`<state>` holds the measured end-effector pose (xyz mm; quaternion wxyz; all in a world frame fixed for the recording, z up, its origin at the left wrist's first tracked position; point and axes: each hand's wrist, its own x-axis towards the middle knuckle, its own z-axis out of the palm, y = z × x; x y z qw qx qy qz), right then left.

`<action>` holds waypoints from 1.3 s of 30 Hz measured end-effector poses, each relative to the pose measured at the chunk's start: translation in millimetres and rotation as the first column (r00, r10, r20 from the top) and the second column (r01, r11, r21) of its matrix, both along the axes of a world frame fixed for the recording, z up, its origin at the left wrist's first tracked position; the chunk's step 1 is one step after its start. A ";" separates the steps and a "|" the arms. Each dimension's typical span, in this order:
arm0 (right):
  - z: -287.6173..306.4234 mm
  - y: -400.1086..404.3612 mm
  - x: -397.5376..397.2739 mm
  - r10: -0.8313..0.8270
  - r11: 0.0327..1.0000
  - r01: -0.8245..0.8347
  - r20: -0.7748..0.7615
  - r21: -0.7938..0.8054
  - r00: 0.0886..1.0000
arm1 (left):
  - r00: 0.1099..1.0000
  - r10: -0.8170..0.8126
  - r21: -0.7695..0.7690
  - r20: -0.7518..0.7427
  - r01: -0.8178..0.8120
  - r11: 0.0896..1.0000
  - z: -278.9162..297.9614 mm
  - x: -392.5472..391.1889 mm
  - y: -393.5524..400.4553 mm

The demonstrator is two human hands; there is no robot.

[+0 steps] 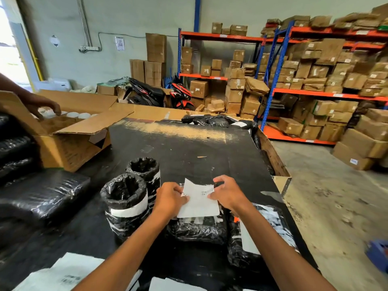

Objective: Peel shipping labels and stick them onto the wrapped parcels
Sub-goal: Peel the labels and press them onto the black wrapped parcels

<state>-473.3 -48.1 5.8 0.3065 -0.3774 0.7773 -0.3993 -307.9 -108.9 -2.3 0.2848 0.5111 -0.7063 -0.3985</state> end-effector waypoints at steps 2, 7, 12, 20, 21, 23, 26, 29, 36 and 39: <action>0.0 -0.3 1.6 0.014 1.000 -0.014 -0.015 0.026 1.000 | 0.998 -0.003 -0.001 0.069 0.003 1.000 -1.7 1.6 0.7; 0.2 2.1 12.8 0.072 0.991 -0.044 -0.232 0.124 0.970 | 0.983 -0.039 -0.036 0.177 0.046 0.998 0.9 1.7 3.7; 7.6 21.1 6.7 0.177 0.961 -0.082 -0.358 0.265 0.917 | 0.963 -0.040 -0.064 0.265 0.059 0.996 8.1 2.2 12.1; -3.4 14.0 25.7 0.442 0.896 -0.371 -0.570 0.243 0.693 | 0.969 -0.114 -0.043 0.221 0.126 0.991 11.6 3.7 26.3; -6.7 8.6 28.3 0.463 0.884 -0.399 -0.566 0.242 0.682 | 0.978 -0.123 -0.016 0.171 0.127 0.992 10.9 5.0 27.7; -11.7 -2.0 30.3 0.498 0.863 -0.436 -0.577 0.256 0.647 | 0.985 -0.118 0.009 0.123 0.118 0.993 7.6 9.1 26.8; -15.4 -15.6 29.3 0.556 0.823 -0.465 -0.628 0.325 0.545 | 0.971 -0.062 -0.020 0.229 0.069 0.997 8.2 23.3 22.3; -21.9 -26.4 28.6 0.621 0.773 -0.500 -0.624 0.390 0.474 | 0.884 -0.012 -0.101 0.467 0.067 0.993 1.3 33.8 16.6; -32.8 -23.7 29.2 0.634 0.773 -0.420 -0.601 0.476 0.487 | 0.844 -0.093 0.045 0.529 0.082 0.996 -6.0 27.4 18.7; -31.7 3.4 22.9 0.678 0.734 -0.444 -0.594 0.514 0.433 | 0.856 -0.095 0.088 0.508 0.058 0.994 -5.3 24.4 19.1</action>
